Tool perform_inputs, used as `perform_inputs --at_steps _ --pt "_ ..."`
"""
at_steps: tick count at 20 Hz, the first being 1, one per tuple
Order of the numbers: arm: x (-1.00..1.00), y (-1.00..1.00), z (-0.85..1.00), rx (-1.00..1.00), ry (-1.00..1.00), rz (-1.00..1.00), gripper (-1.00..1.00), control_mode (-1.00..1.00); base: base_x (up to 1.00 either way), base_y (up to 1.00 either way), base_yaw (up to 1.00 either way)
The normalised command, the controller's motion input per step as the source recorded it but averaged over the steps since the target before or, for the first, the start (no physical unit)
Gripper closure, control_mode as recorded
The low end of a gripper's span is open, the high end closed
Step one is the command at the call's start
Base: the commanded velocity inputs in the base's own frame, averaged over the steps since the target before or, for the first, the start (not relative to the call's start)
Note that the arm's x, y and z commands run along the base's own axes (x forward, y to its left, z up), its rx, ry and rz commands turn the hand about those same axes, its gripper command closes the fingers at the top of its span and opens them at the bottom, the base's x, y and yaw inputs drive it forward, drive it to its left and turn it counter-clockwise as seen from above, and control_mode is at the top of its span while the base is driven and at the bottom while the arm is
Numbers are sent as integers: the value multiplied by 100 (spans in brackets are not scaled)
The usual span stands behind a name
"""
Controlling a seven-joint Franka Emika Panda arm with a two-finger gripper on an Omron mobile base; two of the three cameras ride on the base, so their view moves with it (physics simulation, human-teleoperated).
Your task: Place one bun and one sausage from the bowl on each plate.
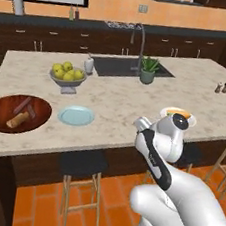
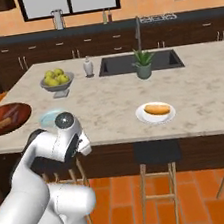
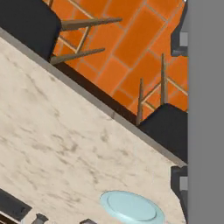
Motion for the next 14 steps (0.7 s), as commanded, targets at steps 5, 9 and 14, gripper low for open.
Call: perform_inputs --at_steps 5,9,14 --pt "0 0 0 0 0 0 -100 100 0 100 14" --pt "0 0 0 0 0 0 -100 100 31 100 -1" --pt "0 0 0 0 0 0 -100 100 88 94 -12"
